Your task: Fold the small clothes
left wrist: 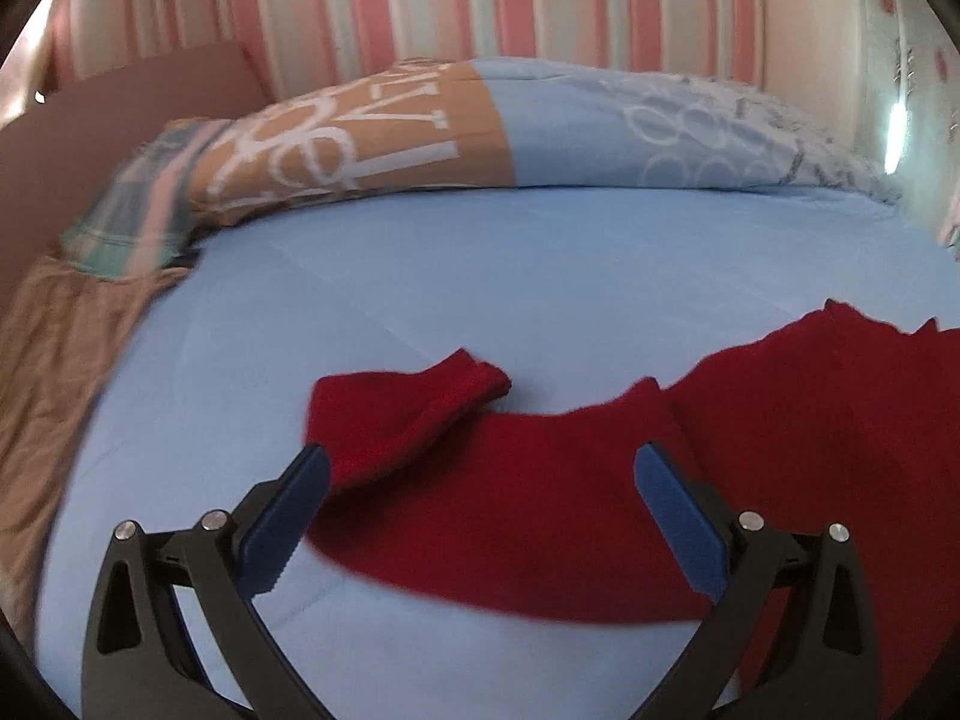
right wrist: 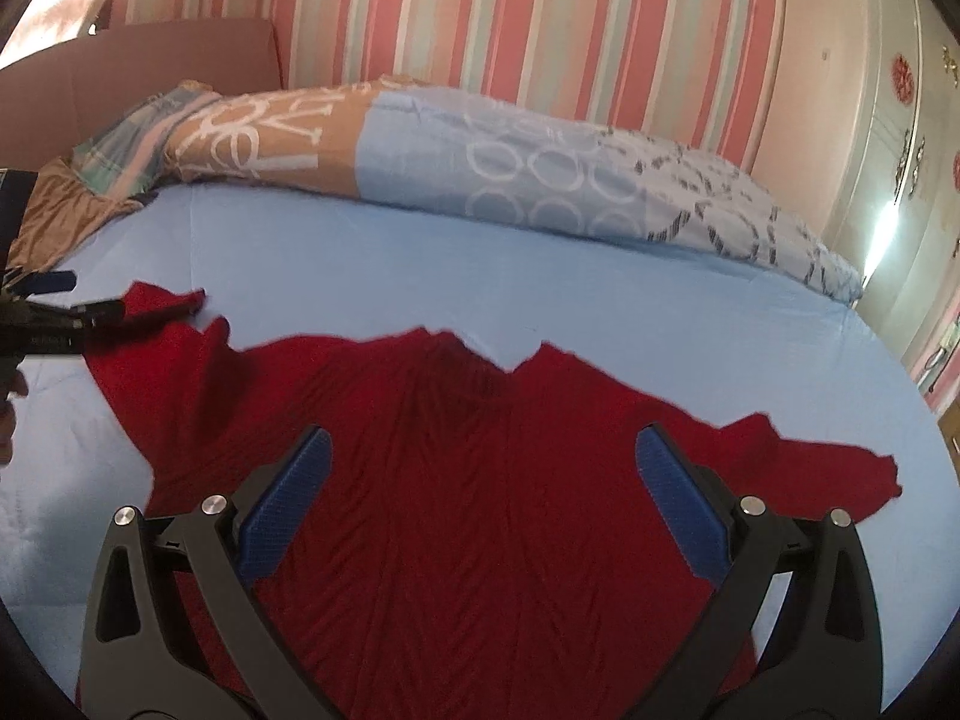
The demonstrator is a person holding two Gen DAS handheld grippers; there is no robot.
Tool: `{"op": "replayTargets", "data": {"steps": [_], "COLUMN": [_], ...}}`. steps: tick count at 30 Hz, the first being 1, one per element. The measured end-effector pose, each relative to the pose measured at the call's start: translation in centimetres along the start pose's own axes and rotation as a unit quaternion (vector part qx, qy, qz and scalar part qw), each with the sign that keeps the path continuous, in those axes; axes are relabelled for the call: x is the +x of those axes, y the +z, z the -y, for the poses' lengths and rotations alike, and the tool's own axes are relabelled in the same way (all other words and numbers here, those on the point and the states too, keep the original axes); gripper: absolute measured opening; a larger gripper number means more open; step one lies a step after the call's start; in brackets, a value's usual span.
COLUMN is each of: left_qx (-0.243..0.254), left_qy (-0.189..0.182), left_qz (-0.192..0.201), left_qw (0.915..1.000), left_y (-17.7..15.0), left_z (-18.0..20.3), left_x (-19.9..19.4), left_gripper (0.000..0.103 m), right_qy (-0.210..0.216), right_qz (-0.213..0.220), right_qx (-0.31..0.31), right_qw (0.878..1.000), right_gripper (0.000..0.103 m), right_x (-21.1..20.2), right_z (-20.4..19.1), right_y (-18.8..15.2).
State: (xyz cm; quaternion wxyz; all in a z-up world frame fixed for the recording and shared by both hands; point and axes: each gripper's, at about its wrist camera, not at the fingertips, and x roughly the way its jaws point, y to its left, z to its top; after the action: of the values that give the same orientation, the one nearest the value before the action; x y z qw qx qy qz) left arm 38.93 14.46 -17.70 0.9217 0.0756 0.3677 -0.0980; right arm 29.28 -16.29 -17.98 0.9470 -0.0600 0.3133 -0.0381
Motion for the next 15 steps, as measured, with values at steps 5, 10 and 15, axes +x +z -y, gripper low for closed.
{"op": "replayTargets", "data": {"steps": [5,10,15], "left_qx": [-0.040,0.025,0.111], "left_qy": [-0.045,-0.006,0.029], "left_qz": [-0.025,-0.046,-0.041], "left_qw": [0.9979,0.9986,0.9926], "left_y": [0.7,0.7,0.7], "left_z": [-4.0,-2.6,0.6], "left_x": [4.5,7.4,8.6], "left_gripper": [0.102,0.101,0.101], "right_qy": [-0.009,-0.011,-0.013], "right_qz": [-0.010,-0.023,-0.019], "right_qx": [-0.003,0.000,-0.006], "right_qw": [1.000,1.000,1.000], "right_gripper": [0.100,0.100,0.100], "right_x": [1.6,2.6,3.1], "right_z": [-0.2,-0.1,-0.1], "right_y": [-0.9,-1.5,-1.2]}}
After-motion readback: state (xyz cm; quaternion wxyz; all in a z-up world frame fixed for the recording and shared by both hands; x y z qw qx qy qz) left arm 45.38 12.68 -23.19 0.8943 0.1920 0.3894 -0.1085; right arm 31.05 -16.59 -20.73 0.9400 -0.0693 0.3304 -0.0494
